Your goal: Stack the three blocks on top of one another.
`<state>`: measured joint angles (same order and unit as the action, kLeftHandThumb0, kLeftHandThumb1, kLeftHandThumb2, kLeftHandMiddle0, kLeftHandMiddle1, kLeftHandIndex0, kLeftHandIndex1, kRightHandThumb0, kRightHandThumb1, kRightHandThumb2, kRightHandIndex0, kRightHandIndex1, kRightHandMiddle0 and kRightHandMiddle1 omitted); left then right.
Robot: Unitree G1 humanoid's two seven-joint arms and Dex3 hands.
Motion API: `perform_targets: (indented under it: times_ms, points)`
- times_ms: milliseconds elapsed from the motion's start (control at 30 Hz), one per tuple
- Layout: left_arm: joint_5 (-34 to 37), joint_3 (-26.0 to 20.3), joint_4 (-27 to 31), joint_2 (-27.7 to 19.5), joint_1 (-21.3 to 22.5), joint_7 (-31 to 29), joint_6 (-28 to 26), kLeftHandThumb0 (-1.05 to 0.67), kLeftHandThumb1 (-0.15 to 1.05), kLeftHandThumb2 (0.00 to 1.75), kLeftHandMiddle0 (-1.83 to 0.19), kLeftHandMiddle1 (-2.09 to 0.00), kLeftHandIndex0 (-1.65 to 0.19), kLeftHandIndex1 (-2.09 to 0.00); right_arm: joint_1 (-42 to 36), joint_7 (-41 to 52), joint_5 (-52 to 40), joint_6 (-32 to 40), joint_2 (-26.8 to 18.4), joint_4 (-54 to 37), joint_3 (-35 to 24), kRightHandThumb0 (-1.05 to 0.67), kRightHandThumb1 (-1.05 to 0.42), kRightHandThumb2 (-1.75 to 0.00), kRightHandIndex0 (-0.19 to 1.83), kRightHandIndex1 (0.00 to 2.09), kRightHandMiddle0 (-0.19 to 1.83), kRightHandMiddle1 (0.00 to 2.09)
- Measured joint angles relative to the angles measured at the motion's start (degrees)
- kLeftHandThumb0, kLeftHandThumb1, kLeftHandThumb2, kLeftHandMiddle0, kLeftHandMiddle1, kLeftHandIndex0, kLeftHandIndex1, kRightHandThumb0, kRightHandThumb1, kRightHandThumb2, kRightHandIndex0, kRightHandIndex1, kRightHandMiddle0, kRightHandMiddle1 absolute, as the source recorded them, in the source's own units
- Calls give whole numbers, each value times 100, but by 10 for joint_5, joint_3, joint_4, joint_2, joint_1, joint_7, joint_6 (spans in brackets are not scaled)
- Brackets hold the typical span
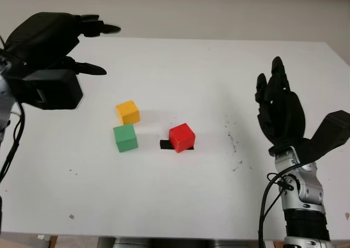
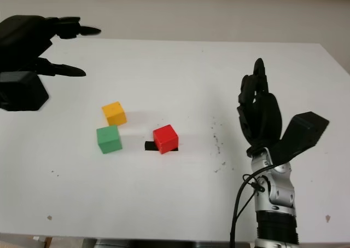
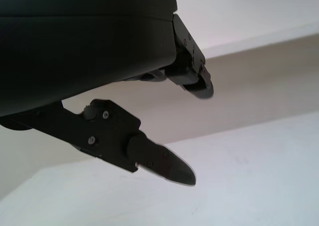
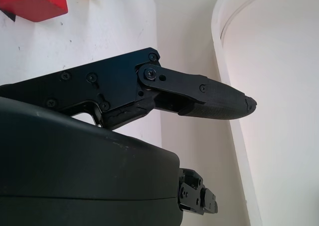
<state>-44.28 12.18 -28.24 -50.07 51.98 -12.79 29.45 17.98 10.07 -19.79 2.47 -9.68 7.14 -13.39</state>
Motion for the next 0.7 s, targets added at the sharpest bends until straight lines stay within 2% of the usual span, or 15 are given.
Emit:
perform_targets:
  times_ms: [100,233,400,600,700]
  points:
    - [-63,45,-31,-4,23,37,40,-44,80,5,-15,-2,-40,-3,0,3,1,0,0,0,1,-74,-105,-66,-19,0,-19,0]
    - [-110,83,-44,-8,44,45,69,-46,79,5,-6,-3,-29,-4,0,3,1,0,0,0,0,-74,-105,-65,-19,0,-19,0]
    - [-138,108,-46,-8,63,50,92,-46,78,5,-8,-5,-33,-7,0,2,1,0,1,0,0,-75,-105,-64,-19,0,-19,2]
    - [-152,127,-49,-8,64,65,121,-46,78,5,-5,-5,-33,-6,0,-3,6,0,4,0,2,-74,-105,-65,-19,0,-19,2]
    - [-159,130,-51,-9,64,92,143,-49,77,5,-6,-5,-34,-6,0,-3,7,0,6,0,3,-75,-105,-65,-19,0,-19,1]
